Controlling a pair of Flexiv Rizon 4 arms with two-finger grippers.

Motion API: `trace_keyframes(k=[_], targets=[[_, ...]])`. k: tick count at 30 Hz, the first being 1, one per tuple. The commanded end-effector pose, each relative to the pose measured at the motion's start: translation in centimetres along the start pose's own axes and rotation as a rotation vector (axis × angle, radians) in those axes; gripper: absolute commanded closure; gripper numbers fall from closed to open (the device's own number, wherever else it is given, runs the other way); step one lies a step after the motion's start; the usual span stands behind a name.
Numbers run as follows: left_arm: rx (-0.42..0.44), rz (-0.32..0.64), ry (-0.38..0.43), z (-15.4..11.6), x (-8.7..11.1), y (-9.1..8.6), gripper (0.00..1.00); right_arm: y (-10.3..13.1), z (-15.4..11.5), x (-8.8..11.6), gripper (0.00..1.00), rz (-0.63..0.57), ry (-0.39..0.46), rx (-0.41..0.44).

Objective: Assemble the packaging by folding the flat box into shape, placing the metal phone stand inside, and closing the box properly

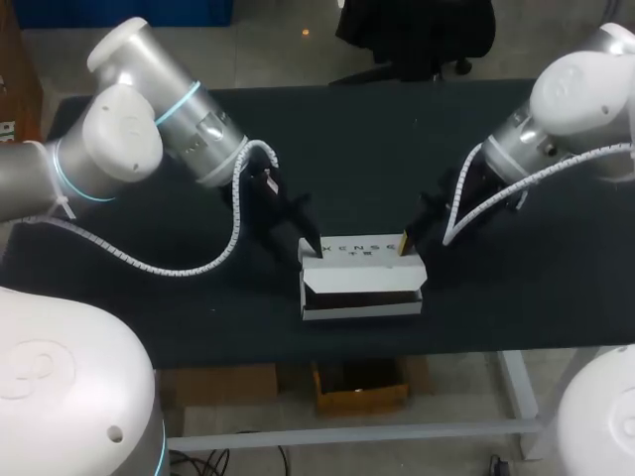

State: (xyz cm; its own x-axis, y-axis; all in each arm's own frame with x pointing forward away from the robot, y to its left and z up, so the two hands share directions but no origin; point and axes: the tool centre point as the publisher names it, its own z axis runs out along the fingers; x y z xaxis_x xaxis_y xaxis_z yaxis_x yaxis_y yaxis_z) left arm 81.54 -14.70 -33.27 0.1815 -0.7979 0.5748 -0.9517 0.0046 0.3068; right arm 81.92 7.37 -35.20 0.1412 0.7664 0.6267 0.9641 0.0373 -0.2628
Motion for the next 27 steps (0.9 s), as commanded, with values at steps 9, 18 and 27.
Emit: trace_keyframes(k=[9,18,27], targets=[[-0.027,-0.015,0.002,-0.18,0.52,-0.59,0.53,0.52,-0.14,0.66,0.57,0.008,0.000,0.027],[-0.040,-0.018,-0.001,-0.39,0.82,-0.61,0.53,0.35,-0.34,0.81,0.56,0.015,-0.001,0.033],[-0.056,-0.021,0.001,-0.74,1.15,-0.57,0.54,0.40,-0.59,0.98,0.57,0.029,-0.003,0.039]])
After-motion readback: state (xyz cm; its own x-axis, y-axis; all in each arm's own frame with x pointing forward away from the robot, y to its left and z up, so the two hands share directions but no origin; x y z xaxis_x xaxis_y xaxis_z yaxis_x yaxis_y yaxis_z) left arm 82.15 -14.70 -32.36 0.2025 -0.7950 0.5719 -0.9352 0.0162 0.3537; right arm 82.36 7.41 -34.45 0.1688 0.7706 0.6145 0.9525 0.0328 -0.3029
